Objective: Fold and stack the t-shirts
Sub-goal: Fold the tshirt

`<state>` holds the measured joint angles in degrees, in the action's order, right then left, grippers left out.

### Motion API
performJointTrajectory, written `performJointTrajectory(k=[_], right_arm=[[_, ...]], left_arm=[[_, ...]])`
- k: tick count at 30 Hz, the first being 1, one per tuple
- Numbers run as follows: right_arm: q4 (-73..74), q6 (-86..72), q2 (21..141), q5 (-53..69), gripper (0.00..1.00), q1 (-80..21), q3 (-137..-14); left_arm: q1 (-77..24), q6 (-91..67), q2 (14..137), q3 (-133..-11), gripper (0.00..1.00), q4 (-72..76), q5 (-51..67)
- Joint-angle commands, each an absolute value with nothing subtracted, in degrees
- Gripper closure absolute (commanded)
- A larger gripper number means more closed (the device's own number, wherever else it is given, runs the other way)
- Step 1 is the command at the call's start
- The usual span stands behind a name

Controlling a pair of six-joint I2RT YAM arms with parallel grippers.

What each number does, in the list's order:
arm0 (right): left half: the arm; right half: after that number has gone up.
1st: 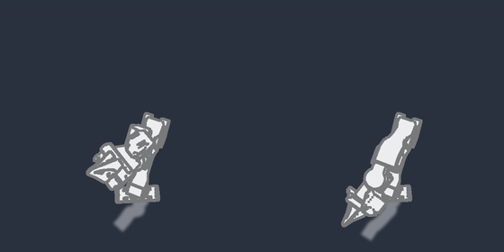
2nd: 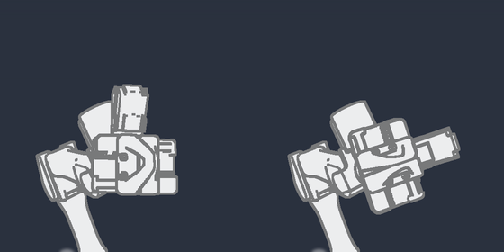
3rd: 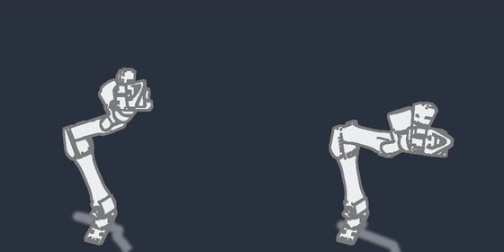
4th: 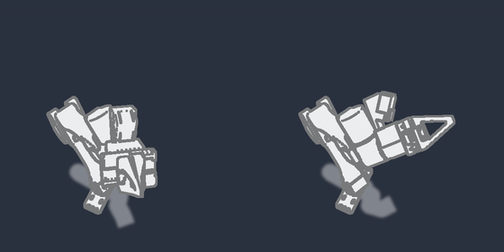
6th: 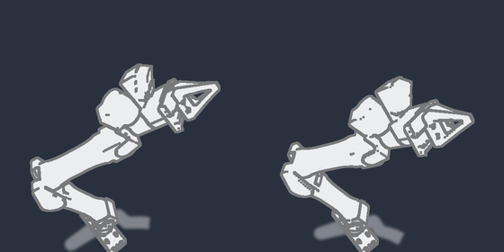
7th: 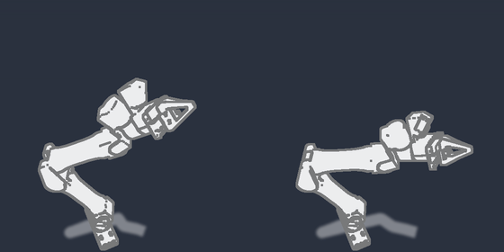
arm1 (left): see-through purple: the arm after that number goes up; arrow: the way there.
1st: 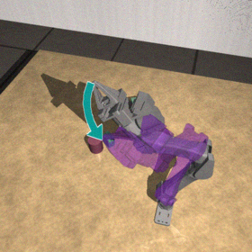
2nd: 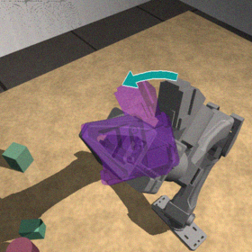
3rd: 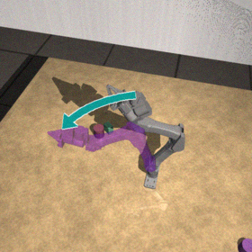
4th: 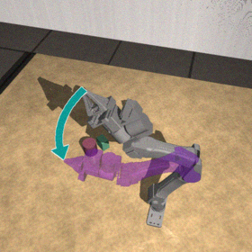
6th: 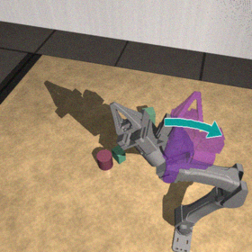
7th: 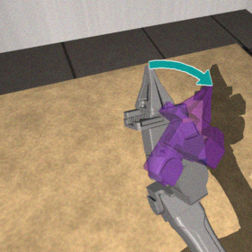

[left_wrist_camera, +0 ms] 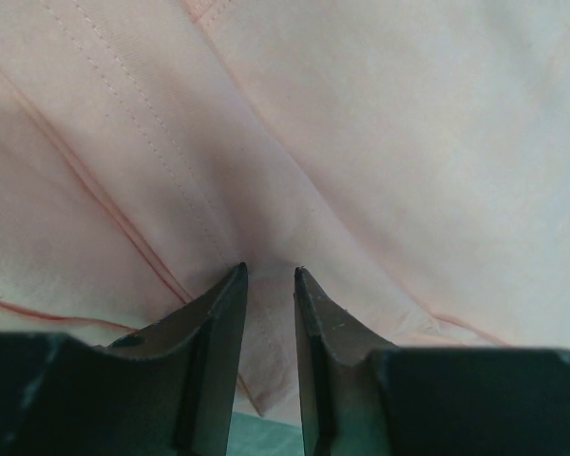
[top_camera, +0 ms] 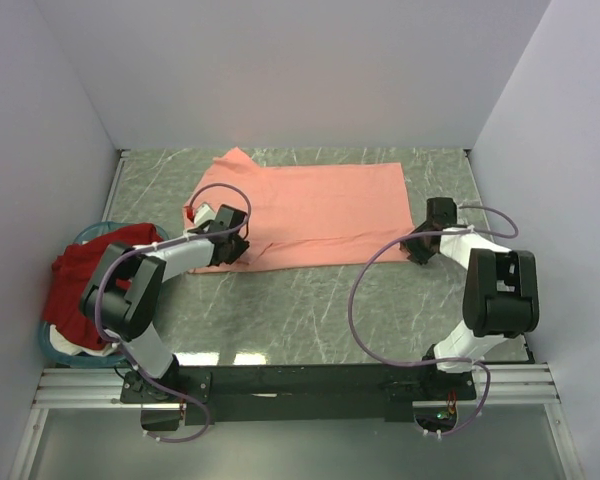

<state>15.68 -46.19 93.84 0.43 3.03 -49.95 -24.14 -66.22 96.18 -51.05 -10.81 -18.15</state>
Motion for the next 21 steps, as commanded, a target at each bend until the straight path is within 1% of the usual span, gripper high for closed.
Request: performJointTrajectory(k=[1,6,14,21], right_arm=[[20.4,-44.4,92.5,-3.9,0.57,5.9,-45.7],[19.9,-43.3,90.6,-1.5,0.57,9.5,-42.6],[22.7,-44.5,85.8,-5.6,0.57,12.4,-37.8],[24.4,-44.0,76.0,-3.9,0.57,13.6,-35.3]], left_arm=[[-26.6,-68.1,97.0,-47.5,0.66,-14.9,-16.4],[-29.8,-69.8,97.3,-47.0,0.66,-15.1,-16.8],[-35.5,-75.7,94.0,-43.6,0.66,-15.7,-17.8],[-38.0,-75.8,90.9,-42.3,0.64,-15.6,-17.4]])
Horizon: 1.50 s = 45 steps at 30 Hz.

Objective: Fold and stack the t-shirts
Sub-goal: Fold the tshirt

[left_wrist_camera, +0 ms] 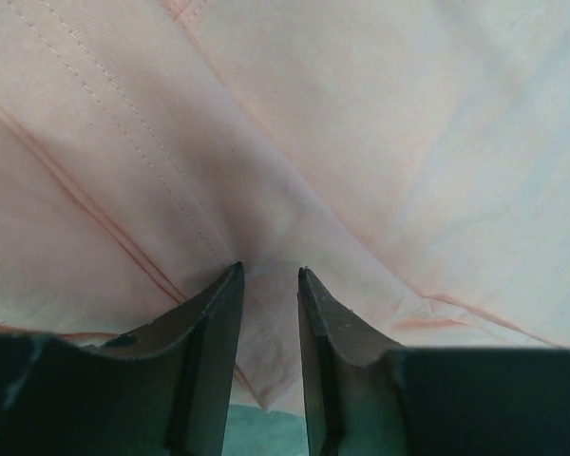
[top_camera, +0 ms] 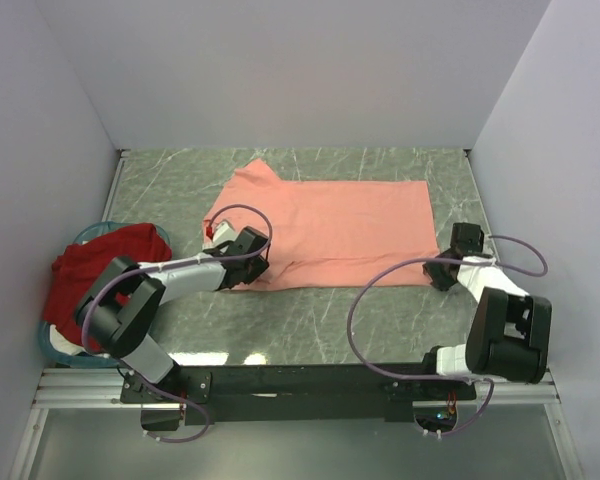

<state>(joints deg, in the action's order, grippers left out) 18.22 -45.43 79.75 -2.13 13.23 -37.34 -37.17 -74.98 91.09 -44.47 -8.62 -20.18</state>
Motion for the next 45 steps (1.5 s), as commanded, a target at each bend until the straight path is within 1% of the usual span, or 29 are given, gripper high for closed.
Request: performJointTrajectory(k=[1,4,6,8,9,13,14,15,18,19,21,22,26,29,30,35,41,45], right_arm=[[24.4,-43.8,75.0,-3.3,0.57,13.6,-35.5],[23.6,-41.5,71.5,-1.1,0.55,12.0,-36.3],[23.2,-39.3,69.5,1.0,0.55,8.8,-37.1],[22.2,-38.2,67.9,1.8,0.55,5.8,-38.5],[22.5,-38.0,67.5,0.1,0.55,1.1,-40.1],[20.1,-36.7,67.3,0.1,0.55,-11.1,-43.8],[19.3,-36.4,68.1,0.3,0.55,-13.4,-44.6],[17.9,-36.3,68.8,0.1,0.56,-18.7,-46.5],[16.4,-34.7,72.8,-2.9,0.56,-26.8,-51.3],[15.3,-34.1,75.6,-4.6,0.56,-31.4,-52.7],[14.7,-31.7,78.9,-6.3,0.56,-36.2,-57.3],[15.0,-30.9,80.7,-7.3,0.56,-40.3,-59.0],[17.0,-25.9,92.3,-11.0,0.57,-47.5,-68.0],[18.3,-23.5,98.6,-12.7,0.57,-51.7,-74.1],[18.5,-22.9,99.8,-12.7,0.57,-52.5,-76.4],[18.5,-20.3,106.7,-11.0,0.57,-55.2,-81.1],[18.8,-18.1,111.3,-9.6,0.55,-57.8,-84.3],[19.2,-17.0,112.8,-9.3,0.51,-58.9,-84.9]], left_arm=[[-38.0,-75.6,89.1,-42.5,0.63,-16.0,-17.7],[-38.0,-74.7,84.5,-43.7,0.57,-18.7,-19.6],[-37.9,-73.8,82.0,-44.5,0.52,-21.3,-21.7],[-37.7,-73.3,78.5,-45.3,0.51,-22.9,-23.0],[-37.2,-73.3,76.4,-45.3,0.5,-24.4,-23.7],[-34.3,-73.7,72.3,-43.7,0.49,-26.7,-24.3],[-33.5,-73.5,71.6,-43.2,0.48,-26.9,-24.3],[-31.2,-73.3,70.9,-42.2,0.47,-26.8,-24.1],[-25.7,-70.8,70.5,-40.3,0.48,-25.2,-20.3],[-24.6,-69.3,70.5,-40.0,0.49,-24.0,-18.6],[-23.4,-68.2,70.8,-39.7,0.51,-23.4,-17.9],[-23.4,-68.0,71.1,-39.9,0.52,-23.6,-18.1],[-23.4,-68.3,71.2,-38.6,0.55,-24.3,-18.4],[-23.3,-68.7,70.2,-36.1,0.59,-23.6,-18.3],[-23.1,-68.8,70.0,-35.0,0.62,-23.4,-18.3],[-23.1,-69.4,69.9,-32.5,0.73,-22.5,-17.8],[-23.1,-69.6,69.7,-31.5,0.73,-22.1,-17.9],[-23.1,-69.6,69.3,-31.6,0.73,-22.4,-18.1]])
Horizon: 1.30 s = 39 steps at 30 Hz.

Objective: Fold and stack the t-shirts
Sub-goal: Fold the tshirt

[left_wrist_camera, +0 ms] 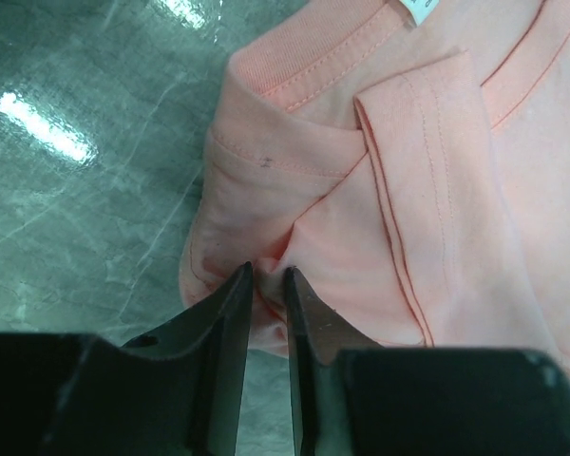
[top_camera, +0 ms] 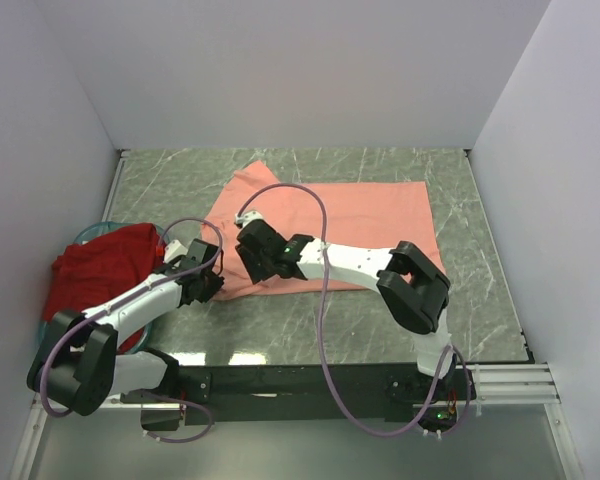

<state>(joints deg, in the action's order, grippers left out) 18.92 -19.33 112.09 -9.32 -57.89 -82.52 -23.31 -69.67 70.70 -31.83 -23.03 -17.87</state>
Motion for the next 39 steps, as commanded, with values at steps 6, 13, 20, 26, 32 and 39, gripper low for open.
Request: performJointTrajectory(k=[6,13,20,26,32,39], right_arm=[[19.1,-16.3,113.6,-8.3,0.5,-59.4,-83.4],[20.5,-16.2,117.2,-9.9,0.5,-59.5,-84.5],[21.4,-16.6,119.1,-11.8,0.55,-59.4,-86.1],[20.7,-17.8,118.0,-11.8,0.7,-59.0,-86.0],[20.8,-19.0,117.7,-10.4,0.92,-57.7,-86.3],[20.1,-20.2,116.2,-9.2,1.0,-56.0,-85.3]], left_arm=[[-23.1,-69.6,69.4,-31.7,0.73,-22.4,-18.0],[-23.1,-69.7,69.3,-31.7,0.72,-22.3,-17.8],[-23.1,-69.4,69.0,-32.2,0.72,-22.6,-17.8],[-23.1,-69.2,69.1,-32.3,0.72,-22.5,-17.8],[-23.2,-68.8,68.9,-32.7,0.72,-22.8,-17.9],[-23.1,-68.2,68.8,-33.5,0.71,-23.0,-18.2]])
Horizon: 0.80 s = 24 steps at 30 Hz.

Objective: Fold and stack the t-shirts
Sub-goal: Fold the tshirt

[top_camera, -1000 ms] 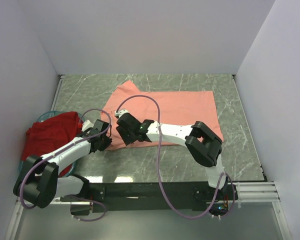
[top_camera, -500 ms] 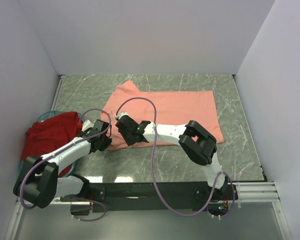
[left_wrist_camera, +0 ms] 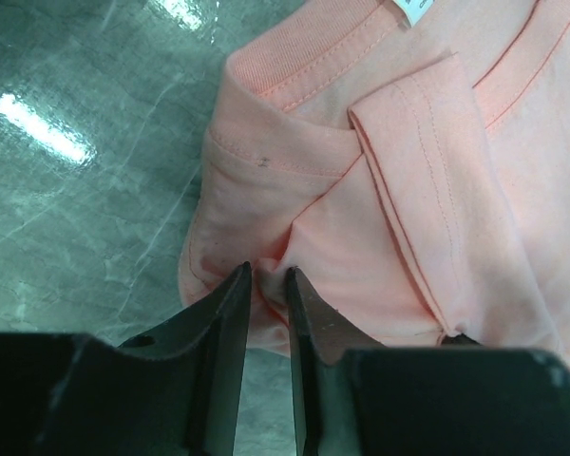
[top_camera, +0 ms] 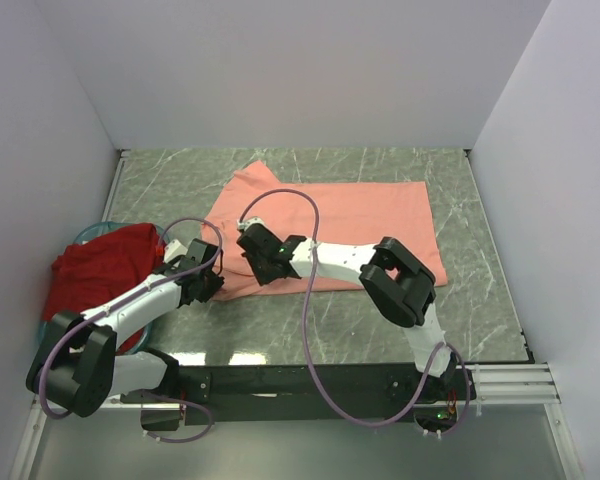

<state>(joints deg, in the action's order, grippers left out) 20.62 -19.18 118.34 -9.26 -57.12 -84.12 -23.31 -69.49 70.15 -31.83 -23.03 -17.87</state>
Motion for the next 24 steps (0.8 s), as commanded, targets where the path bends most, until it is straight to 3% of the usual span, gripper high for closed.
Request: performJointTrajectory(k=[1,11,24], right_arm=[[20.0,-20.3,116.0,-9.1,1.0,-55.7,-85.4],[19.6,-21.7,114.2,-5.4,1.0,-51.5,-87.0],[18.9,-23.3,115.0,-2.2,1.0,-45.7,-90.0]], left_arm=[[-23.1,-68.1,68.8,-33.7,0.71,-23.1,-18.1],[-23.1,-65.1,69.0,-38.3,0.66,-24.7,-19.2],[-22.7,-61.3,78.8,-51.0,0.59,-25.6,-20.0]])
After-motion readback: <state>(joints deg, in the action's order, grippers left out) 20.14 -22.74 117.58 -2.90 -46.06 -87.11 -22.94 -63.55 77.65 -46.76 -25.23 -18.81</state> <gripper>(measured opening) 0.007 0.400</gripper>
